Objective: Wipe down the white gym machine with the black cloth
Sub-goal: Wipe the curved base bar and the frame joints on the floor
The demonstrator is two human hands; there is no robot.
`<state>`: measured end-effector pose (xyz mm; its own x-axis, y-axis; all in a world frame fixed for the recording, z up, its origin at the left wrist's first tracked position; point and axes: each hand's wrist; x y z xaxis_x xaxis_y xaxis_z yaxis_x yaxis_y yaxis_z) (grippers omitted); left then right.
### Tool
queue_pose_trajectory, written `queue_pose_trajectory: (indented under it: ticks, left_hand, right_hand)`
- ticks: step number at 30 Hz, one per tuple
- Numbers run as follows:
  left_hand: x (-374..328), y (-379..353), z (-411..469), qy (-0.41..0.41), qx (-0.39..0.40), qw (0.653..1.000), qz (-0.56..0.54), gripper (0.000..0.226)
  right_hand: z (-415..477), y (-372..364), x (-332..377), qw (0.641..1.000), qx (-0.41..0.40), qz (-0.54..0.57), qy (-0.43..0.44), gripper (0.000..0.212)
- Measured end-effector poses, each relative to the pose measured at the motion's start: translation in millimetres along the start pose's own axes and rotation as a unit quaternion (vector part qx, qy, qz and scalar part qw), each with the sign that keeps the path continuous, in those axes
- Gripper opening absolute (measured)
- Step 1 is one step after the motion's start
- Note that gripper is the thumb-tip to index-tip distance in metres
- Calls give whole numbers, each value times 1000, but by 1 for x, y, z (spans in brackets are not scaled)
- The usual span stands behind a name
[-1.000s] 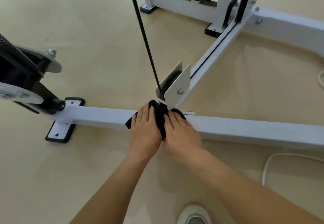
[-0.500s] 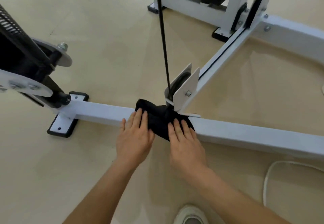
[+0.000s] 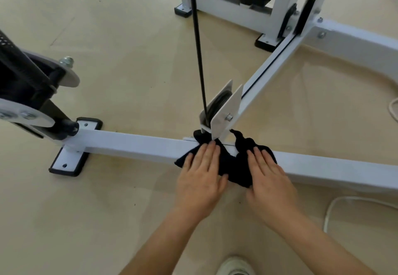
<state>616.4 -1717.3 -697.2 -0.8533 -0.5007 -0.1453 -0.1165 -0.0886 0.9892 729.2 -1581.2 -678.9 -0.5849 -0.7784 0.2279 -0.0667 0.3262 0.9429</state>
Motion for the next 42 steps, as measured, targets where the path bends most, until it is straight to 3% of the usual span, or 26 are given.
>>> queue_pose_trajectory:
  ticks: [2, 5, 8, 10, 12, 13, 15, 17, 20, 21, 22, 23, 25, 27, 28, 32, 36, 40, 42]
  left_hand:
    - [35, 6, 3, 32, -14, 999, -4, 60]
    - [86, 25, 9, 123, -51, 988, -76, 37]
    - [106, 48, 17, 185, -80, 974, -101, 27]
    - [110, 62, 19, 209, -60, 971, -96, 27]
    - [115, 77, 14, 209, -20, 968, -139, 26]
    - [116, 87, 10, 210, 4, 961, -180, 27]
    - [117, 106, 2, 209, 19, 942, -263, 32]
    - [109, 121, 2, 212, -37, 904, -369, 28]
    - [91, 122, 30, 243, -194, 791, -527, 20]
    - [79, 118, 44, 249, -201, 753, -575, 21]
    - [63, 114, 57, 250, -184, 719, -622, 23]
    - [47, 107, 68, 246, -153, 699, -653, 26]
    - [18, 97, 77, 223, -105, 725, -643, 33]
    - [2, 93, 74, 227, -132, 745, -614, 35]
    - [-1, 93, 70, 229, -146, 735, -621, 35]
    - [0, 82, 51, 255, -151, 721, -627, 29]
    - [4, 82, 33, 281, -144, 719, -619, 27]
    - [4, 102, 50, 230, -180, 690, -663, 30]
    - [-1, 102, 65, 227, -167, 698, -658, 32]
  right_hand:
    - [8, 9, 17, 999, -2, 42, 4, 69]
    - [25, 17, 42, 997, -14, 69, 34, 44]
    - [34, 20, 46, 997, -15, 80, 3, 29]
    - [35, 21, 46, 994, 22, 110, -17, 19]
    - [34, 27, 42, 976, 22, 208, -56, 5]
    - [32, 32, 38, 958, 20, 276, -80, 9]
    - [27, 48, 32, 898, 27, 423, -121, 16]
    - [25, 64, 32, 810, 22, 568, -146, 15]
    - [36, 76, 51, 628, 13, 758, -176, 12]
    - [42, 78, 61, 585, 9, 791, -177, 15]
    - [45, 79, 74, 567, 5, 806, -170, 19]
    - [47, 75, 86, 579, -2, 802, -145, 25]
    - [43, 56, 104, 674, -19, 731, -106, 43]
    - [33, 30, 109, 763, 14, 636, -114, 62]
    - [29, 22, 109, 779, 37, 614, -124, 65]
    - [31, 25, 105, 761, 28, 632, -143, 55]
    - [23, 47, 119, 739, -14, 662, -119, 70]
    - [27, 40, 122, 763, -9, 634, -130, 84]
    - [32, 38, 117, 775, 5, 618, -130, 81]
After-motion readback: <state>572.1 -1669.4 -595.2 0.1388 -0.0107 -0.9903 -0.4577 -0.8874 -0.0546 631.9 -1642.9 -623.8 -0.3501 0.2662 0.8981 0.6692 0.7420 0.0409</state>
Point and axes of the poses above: each hand's wrist, its own z-axis towards the middle knuckle, its own y-axis out of the back of the hand, x = y × z, and after that the axes turned 7 degrees about -y, right-handed
